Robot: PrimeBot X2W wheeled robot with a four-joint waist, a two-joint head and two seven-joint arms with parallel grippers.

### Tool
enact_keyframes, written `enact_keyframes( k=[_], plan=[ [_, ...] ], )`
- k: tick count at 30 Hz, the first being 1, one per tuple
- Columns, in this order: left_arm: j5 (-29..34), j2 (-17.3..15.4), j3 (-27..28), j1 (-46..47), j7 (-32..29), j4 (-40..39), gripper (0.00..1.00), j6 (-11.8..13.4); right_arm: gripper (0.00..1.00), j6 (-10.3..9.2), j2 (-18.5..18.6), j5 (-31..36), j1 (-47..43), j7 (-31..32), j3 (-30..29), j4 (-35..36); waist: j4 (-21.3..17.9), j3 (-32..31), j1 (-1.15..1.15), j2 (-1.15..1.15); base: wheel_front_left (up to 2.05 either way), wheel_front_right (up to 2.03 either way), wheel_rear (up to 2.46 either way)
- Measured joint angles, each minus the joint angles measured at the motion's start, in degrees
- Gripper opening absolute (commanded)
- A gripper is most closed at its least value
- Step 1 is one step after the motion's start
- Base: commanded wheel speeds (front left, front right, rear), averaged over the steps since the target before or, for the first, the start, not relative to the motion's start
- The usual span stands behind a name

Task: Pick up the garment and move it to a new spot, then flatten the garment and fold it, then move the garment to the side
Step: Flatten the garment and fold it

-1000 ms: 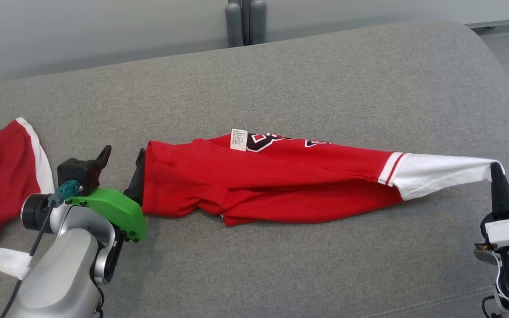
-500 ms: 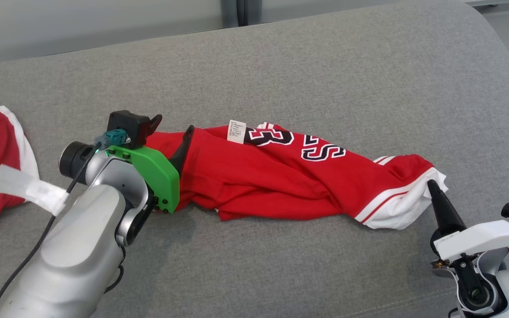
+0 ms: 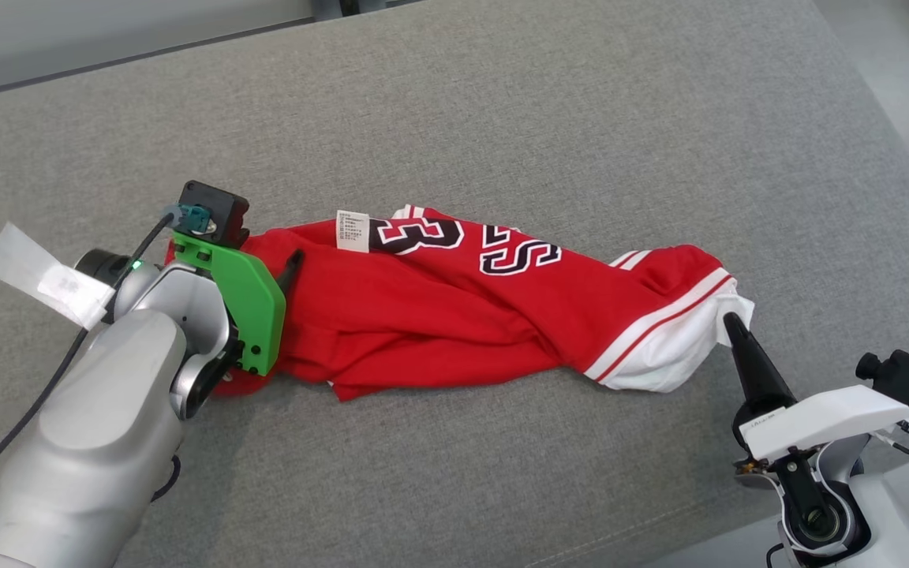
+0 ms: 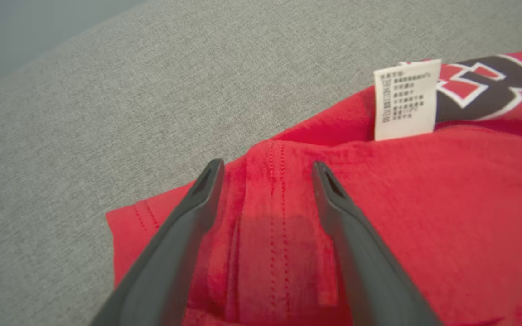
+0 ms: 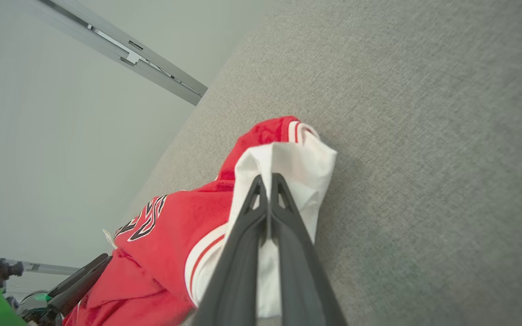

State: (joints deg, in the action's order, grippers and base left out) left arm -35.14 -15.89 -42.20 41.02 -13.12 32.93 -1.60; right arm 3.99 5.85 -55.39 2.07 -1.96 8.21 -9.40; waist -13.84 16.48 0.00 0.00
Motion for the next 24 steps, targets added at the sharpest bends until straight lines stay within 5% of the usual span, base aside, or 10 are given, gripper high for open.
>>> enact_keyframes(
  k=[6,13,17,24],
  plan=[
    [-3.9,0.6,2.0,1.1,-3.1,2.5,0.95,-0.8,0.00,0.02,-0.2,0.0,0.0,-0.5,0.0,-0.8,-1.8,0.8,0.00,0.00,0.00,0.00,0.00],
    [-4.5,0.8,2.2,1.9,-5.0,4.4,0.47,-1.4,0.00,0.02,-0.2,0.0,0.0,-1.1,-0.4,-1.5,-2.0,0.4,0.00,0.00,0.00,0.00,0.00],
    [-4.5,1.5,1.5,1.9,-5.5,4.6,0.32,-2.0,0.00,0.02,-0.1,0.0,-0.1,-1.1,-0.6,-1.8,-1.6,-0.2,0.00,0.00,0.00,0.00,0.00],
    [-4.5,2.9,1.0,1.9,-5.5,4.6,0.51,-2.9,0.00,0.03,-0.1,0.0,-0.1,-1.1,-0.3,-2.0,-1.2,-0.9,0.00,0.00,0.00,0.00,0.00]
  ],
)
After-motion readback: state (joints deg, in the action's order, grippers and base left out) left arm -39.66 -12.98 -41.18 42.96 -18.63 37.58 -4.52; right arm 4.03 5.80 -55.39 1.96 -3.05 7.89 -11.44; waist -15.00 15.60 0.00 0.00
